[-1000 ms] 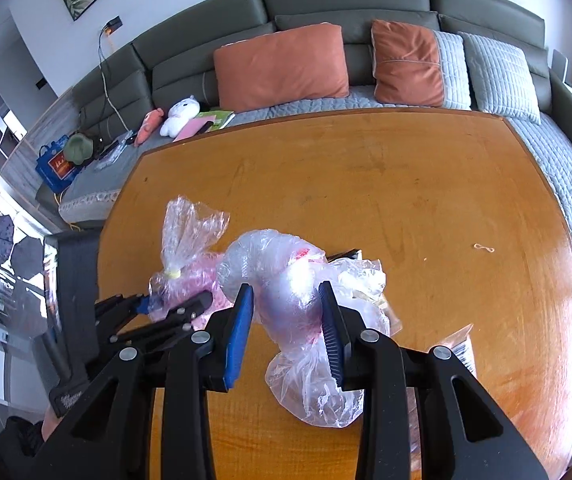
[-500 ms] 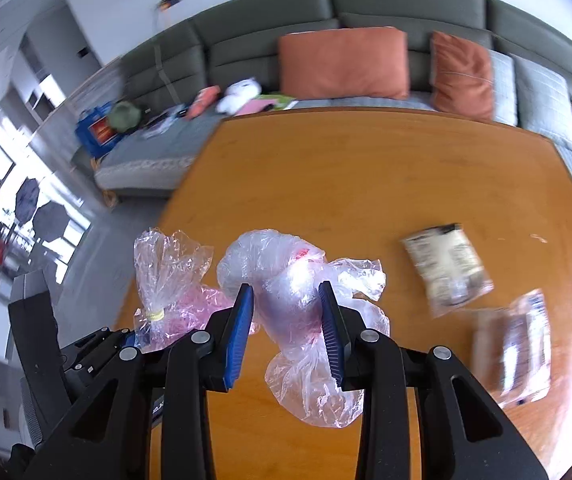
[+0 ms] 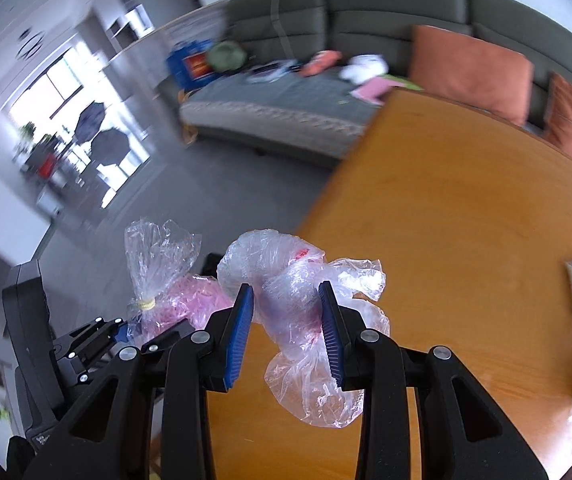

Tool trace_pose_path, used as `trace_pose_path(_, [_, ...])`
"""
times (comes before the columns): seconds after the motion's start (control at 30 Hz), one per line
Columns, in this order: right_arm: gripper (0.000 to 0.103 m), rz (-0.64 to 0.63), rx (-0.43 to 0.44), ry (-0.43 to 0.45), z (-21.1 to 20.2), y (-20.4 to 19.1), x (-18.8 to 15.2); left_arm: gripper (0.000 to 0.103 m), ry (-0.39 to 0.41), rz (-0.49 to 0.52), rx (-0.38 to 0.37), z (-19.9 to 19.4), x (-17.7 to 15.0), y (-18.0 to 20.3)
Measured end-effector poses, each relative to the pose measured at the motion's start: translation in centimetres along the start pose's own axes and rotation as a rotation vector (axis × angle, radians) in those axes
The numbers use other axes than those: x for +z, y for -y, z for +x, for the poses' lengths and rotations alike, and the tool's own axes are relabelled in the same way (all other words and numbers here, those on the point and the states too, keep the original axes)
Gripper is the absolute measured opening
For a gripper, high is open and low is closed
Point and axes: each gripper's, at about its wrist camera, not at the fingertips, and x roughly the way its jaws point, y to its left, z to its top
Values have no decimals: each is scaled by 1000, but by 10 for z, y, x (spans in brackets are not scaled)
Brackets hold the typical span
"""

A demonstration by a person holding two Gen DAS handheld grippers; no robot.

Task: Collect trash
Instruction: 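Carry both plastic bags to the bin and release both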

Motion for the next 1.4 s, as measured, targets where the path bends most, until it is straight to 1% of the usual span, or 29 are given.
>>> trace_pose_path(0.03, [35, -13, 9, -6, 4, -9, 1, 43, 3, -32, 18, -4, -4, -18])
trace_pose_path(0.13, [35, -74, 40, -35, 21, -45, 4, 43, 10, -95, 53, -11, -12, -50])
trace_pose_path(0.27, [35, -132, 68, -66, 38, -80, 7, 43, 8, -178, 99, -17, -24, -90])
trace_pose_path(0.5, [35, -203, 107, -111, 70, -125, 19, 43, -7, -262, 140, -14, -32, -132])
trace_pose_path(0.7, [35, -219, 137, -150, 99, -153, 29, 44, -18, -308, 166, -10, -33, -159])
trace_pose_path(0.73, [40, -219, 155, -156, 106, -159, 35, 46, -20, -314, 171, -9, -33, -163])
trace_pose_path(0.77, [45, -219, 175, -161, 111, -164, 38, 52, -22, -320, 176, -7, -30, -167])
trace_pose_path(0.8, [59, -218, 189, -168, 118, -171, 44, 60, -25, -329, 190, -4, -27, -169])
trace_pose_path(0.83, [64, -217, 191, -165, 121, -175, 48, 86, -21, -344, 220, -2, -23, -178])
trace_pose_path(0.87, [64, -226, 187, -153, 127, -182, 56, 97, -11, -355, 246, -5, -22, -186])
trace_pose_path(0.93, [64, -246, 169, -145, 133, -193, 63, 97, 10, -371, 293, -7, -14, -199])
trace_pose_path(1.0, [64, -255, 172, -141, 136, -197, 69, 97, 8, -398, 308, -9, -8, -211])
trace_pose_path(1.13, [64, -248, 200, -150, 140, -200, 67, 97, 15, -428, 311, -15, -11, -220])
trace_pose_path(1.27, [64, -232, 200, -170, 141, -190, 59, 97, -7, -443, 287, -9, -17, -218])
trace_pose_path(1.4, [64, -206, 187, -180, 134, -175, 48, 97, -19, -419, 266, -5, -20, -207])
